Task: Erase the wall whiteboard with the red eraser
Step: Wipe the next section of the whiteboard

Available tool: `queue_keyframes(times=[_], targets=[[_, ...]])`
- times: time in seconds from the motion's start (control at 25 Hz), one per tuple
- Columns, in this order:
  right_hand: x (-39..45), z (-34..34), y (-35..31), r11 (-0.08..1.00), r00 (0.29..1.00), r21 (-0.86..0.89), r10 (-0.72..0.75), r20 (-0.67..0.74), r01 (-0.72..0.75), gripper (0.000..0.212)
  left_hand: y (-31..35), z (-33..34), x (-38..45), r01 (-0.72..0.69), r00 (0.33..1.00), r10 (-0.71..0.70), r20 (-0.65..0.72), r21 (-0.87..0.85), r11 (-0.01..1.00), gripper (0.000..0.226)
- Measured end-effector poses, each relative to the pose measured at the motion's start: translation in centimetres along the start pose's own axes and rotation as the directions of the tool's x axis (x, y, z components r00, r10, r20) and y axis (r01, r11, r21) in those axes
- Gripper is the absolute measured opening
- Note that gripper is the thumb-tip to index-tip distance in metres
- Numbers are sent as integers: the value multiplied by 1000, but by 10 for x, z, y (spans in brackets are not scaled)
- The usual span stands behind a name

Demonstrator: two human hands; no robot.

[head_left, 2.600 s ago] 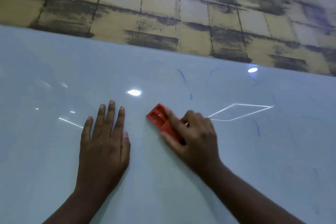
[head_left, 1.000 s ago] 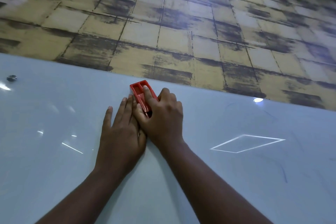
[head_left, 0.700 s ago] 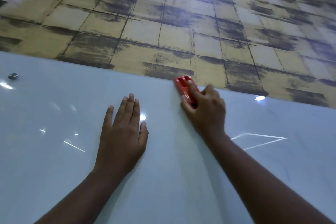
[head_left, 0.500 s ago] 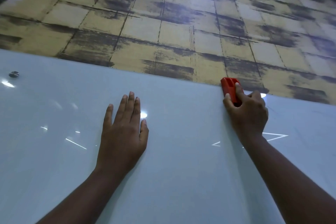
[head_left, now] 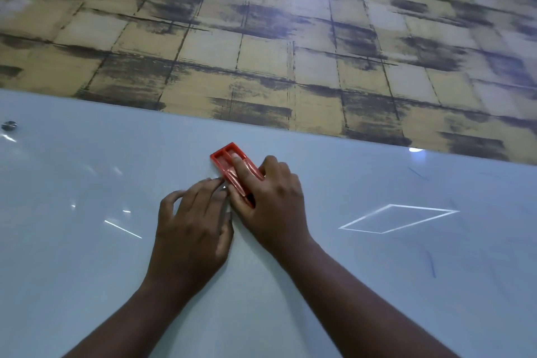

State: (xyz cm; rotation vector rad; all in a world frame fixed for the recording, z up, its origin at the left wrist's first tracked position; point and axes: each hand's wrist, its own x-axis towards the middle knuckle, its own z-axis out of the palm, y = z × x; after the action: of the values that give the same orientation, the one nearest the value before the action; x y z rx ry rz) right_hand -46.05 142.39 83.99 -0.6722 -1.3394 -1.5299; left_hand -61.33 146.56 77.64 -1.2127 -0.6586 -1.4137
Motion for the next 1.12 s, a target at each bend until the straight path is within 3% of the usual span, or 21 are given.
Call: queue_keyframes(times=[0.08,0.2,0.44,0.6,0.72,0.8,1.0,1.12], targets=[[-2,-6,27,1000,1000,-6,-19,13,19,55,1,0,4,3,1000,-3,22,4,1000,47],[-12,-22,95,985,984,-32,166,-57,-168,56,19,3,20,8,999,-7,46,-25,1000,52],[-66,-78,236,821,839,-185,508,-195,-540,55,92,31,26,8,994,5,109,-116,993,58],[-89,-98,269,700,723,-185,650,-236,-690,49,96,36,22,19,994,-9,105,-96,995,59],[-83,-94,256,671,679,-128,693,-240,-730,52,96,35,22,26,994,-15,104,-99,995,60],[-77,-84,234,709,710,-103,664,-235,-697,52,98,35,21,29,994,-17,112,-103,994,60],[-64,-50,128,892,890,-74,433,-144,-446,56,97,33,21,38,988,-22,153,-104,994,60],[-64,-39,84,937,939,-61,339,-59,-343,61,96,35,20,33,984,-13,176,-112,993,62]])
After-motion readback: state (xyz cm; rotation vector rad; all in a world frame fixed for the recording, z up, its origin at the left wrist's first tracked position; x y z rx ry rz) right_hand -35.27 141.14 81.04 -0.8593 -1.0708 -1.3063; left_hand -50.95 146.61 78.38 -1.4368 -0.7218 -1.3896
